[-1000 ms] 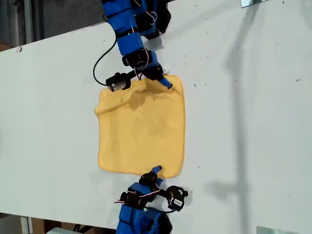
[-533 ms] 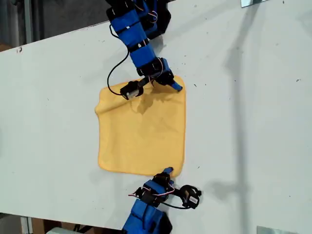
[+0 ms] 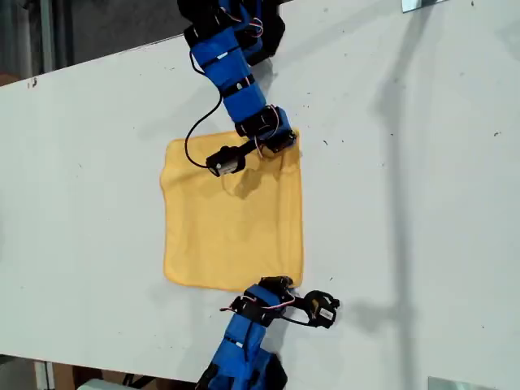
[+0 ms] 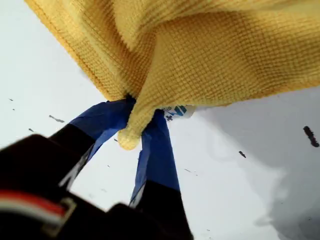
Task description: Grasp corners of a square towel and fold twice.
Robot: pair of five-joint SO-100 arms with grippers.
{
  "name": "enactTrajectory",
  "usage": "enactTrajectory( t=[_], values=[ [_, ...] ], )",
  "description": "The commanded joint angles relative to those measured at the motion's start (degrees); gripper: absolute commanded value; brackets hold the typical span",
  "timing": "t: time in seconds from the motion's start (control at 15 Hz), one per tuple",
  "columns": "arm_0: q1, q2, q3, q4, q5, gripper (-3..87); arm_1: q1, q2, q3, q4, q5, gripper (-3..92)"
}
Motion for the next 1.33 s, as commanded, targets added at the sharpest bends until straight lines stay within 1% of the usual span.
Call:
enactTrajectory(
  t=[0.0,0.07,0.13,0.27,0.33,0.4,0.53,0.67,0.8,1.0,1.07,1.13,1.27],
  values=[
    [0.79,-0.26,-4.75,3.96,0.79,-0.3,-0.35,1.76,-1.32,2.02,0.7,-0.1],
    [0.79,0.09,-6.5,7.12,1.05,-0.3,-0.09,3.16,-1.32,3.52,0.88,-0.1],
    [0.53,0.88,-9.76,12.22,1.76,-0.3,0.44,5.71,-1.58,5.98,0.97,-0.1],
    [-0.18,3.08,-19.86,24.79,4.92,-0.3,0.97,14.85,-3.52,11.69,0.35,-0.1],
    [-0.7,3.6,-26.19,30.23,7.65,-0.3,0.79,18.9,-6.86,16.0,-0.18,-0.1],
    [-1.85,3.96,-31.82,34.01,11.51,-0.3,2.29,22.59,-9.05,18.72,-1.76,-0.1],
    [-7.03,5.54,-37.71,38.58,19.95,-0.3,9.49,29.62,-8.88,20.13,-7.29,-0.1],
    [-15.38,9.58,-37.62,40.25,27.69,-0.3,18.02,33.31,-9.23,19.86,-13.8,-0.1],
    [-25.58,15.47,-37.62,41.48,36.56,-0.3,27.86,33.22,-12.74,19.95,-21.45,-0.1],
    [-46.67,20.65,-41.04,43.86,51.33,-0.3,43.59,22.68,-34.1,25.14,-33.57,-0.1],
    [-53.0,20.39,-42.89,43.68,55.28,-0.3,47.9,19.25,-39.29,24.96,-36.3,-0.1],
    [-58.89,19.42,-43.86,42.28,58.8,-0.3,51.94,16.96,-41.04,22.59,-38.32,-0.1],
    [-68.29,15.03,-45.26,37.53,64.16,-0.3,58.18,13.18,-39.64,14.24,-41.57,-0.1]
  ],
)
